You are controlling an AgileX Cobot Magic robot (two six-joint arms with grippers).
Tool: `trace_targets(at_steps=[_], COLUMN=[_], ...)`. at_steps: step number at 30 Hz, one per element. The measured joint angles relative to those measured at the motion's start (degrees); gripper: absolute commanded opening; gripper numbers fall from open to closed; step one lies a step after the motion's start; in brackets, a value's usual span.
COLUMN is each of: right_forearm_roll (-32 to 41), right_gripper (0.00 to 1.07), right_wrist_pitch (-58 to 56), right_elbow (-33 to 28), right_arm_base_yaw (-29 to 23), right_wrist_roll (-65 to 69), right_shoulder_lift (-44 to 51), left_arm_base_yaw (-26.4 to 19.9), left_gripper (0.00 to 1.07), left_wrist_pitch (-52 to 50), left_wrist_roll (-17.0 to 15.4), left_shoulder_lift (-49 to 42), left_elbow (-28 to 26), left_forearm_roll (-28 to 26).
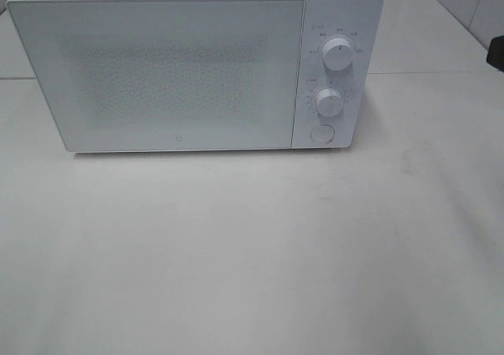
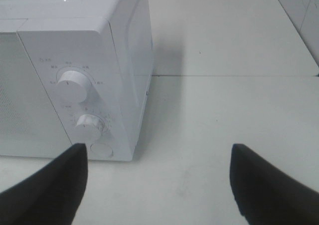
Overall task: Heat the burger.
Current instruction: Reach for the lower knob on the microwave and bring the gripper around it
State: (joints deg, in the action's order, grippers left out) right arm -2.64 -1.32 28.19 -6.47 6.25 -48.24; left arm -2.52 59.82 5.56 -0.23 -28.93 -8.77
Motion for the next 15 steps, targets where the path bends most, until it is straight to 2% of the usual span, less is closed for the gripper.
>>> trace_targets(at_steps=[2, 5, 12, 13, 15], right_forearm_roll=[0.0, 0.0, 0.0, 0.0, 1.3], right_gripper=[0.77, 0.77, 0.77, 0.77, 0.77], right_wrist_pitch=[7.3, 9.6, 28.1, 28.1, 35.0], right_elbow=[-1.8, -2.5, -8.6, -8.6, -10.1], right_arm_base_yaw=[0.0, 0.0, -0.2, -0.2, -2.1], right_wrist_roll=[0.0, 0.0, 0.0, 0.0, -1.8], right_shoulder_lift=[-2.7, -3.4, -11.0, -11.0, -15.6], left_arm_base_yaw=[0.0, 0.0, 0.0, 0.0, 0.0], left_gripper=[1.00, 1.00, 1.00, 1.00, 1.00], left_wrist_pitch=[0.0, 0.0, 0.0, 0.0, 0.0], left_wrist_roll=[0.0, 0.0, 0.0, 0.0, 0.0], left_shoulder_lift=[0.0, 0.0, 0.0, 0.0, 0.0], left_elbow=[0.0, 0.0, 0.0, 0.0, 0.0], left_forearm_roll=[0.0, 0.0, 0.0, 0.0, 0.0])
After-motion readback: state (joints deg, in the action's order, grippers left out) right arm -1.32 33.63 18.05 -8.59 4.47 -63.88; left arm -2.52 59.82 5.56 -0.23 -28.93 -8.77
